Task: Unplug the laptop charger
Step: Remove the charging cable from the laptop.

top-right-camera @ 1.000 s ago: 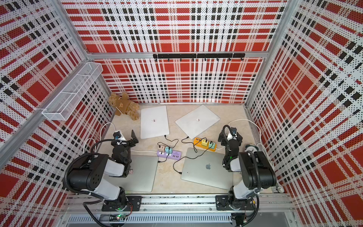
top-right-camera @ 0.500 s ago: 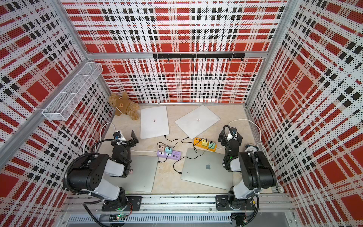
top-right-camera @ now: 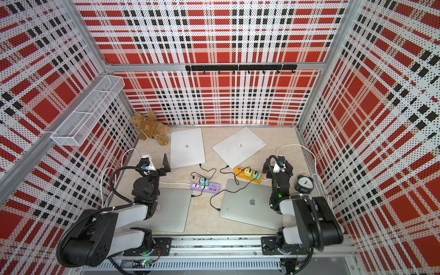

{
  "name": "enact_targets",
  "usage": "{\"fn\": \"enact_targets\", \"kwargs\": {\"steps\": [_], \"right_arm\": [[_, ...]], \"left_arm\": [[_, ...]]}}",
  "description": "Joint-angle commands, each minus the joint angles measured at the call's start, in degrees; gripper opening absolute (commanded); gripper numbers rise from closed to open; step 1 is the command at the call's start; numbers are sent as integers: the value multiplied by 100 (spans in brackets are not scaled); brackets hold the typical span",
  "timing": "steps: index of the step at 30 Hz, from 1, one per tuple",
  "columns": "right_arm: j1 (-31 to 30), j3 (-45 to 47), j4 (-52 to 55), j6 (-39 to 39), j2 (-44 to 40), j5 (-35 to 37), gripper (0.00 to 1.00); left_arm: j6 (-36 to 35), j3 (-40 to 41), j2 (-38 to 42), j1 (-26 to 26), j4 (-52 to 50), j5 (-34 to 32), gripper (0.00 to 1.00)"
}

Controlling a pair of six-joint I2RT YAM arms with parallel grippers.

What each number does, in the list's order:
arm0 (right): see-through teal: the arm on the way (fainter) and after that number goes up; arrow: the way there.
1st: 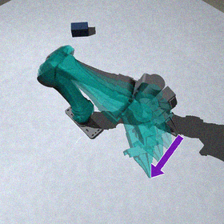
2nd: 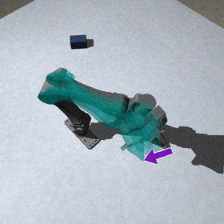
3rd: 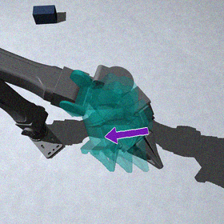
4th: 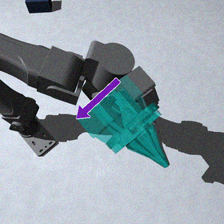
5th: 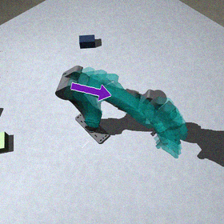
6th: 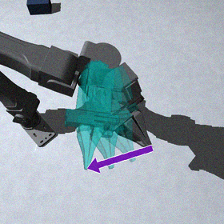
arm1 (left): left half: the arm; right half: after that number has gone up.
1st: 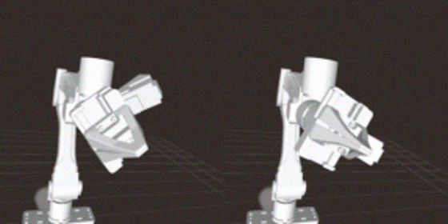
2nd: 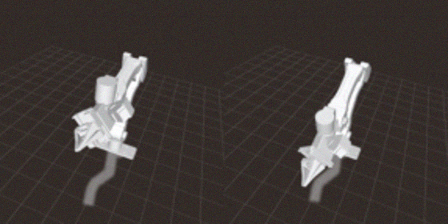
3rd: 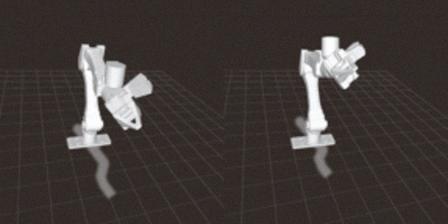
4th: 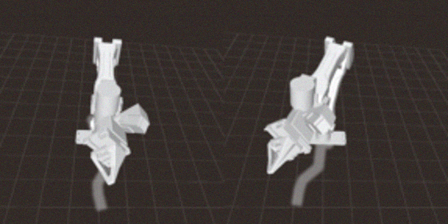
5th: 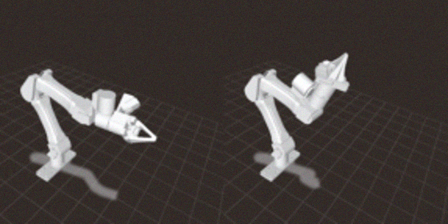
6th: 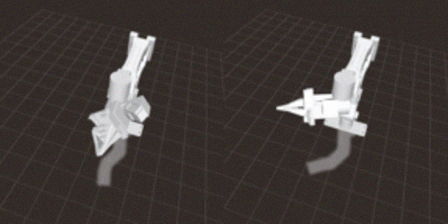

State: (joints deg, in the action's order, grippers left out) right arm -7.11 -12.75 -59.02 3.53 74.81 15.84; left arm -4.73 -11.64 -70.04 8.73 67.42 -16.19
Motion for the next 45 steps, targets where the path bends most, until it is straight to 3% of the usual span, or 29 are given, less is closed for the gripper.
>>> {"fn": "enact_targets", "kwargs": {"steps": [1,7,12,17,21,25,39,45], "right_arm": [[-88,-326,1503,202,-895,410,100],[-89,-977,4202,1293,-2225,447,100],[-97,-1651,6384,2078,-2805,-288,100],[-122,-1887,7681,2757,-3189,-1283,100],[-280,-1780,8124,3234,-3399,-1877,100],[-543,-1749,8501,3325,-3552,-2097,99],[-1412,-1299,8829,3891,-4050,-2644,92],[-1852,-1144,8921,4133,-4169,-2662,90]], "left_arm": [[-315,-341,470,86,-1205,222,99],[-367,-784,1374,265,-2537,761,94],[-749,-1294,1926,498,-4025,1567,86],[-1202,-1790,2159,803,-5350,2690,82],[-1496,-2054,2190,970,-6210,3428,78],[-1579,-2097,2290,1330,-6627,3770,76],[-2641,-1607,2698,3215,-7235,3358,73],[-2783,-1691,2317,3707,-7424,3288,59]]}}
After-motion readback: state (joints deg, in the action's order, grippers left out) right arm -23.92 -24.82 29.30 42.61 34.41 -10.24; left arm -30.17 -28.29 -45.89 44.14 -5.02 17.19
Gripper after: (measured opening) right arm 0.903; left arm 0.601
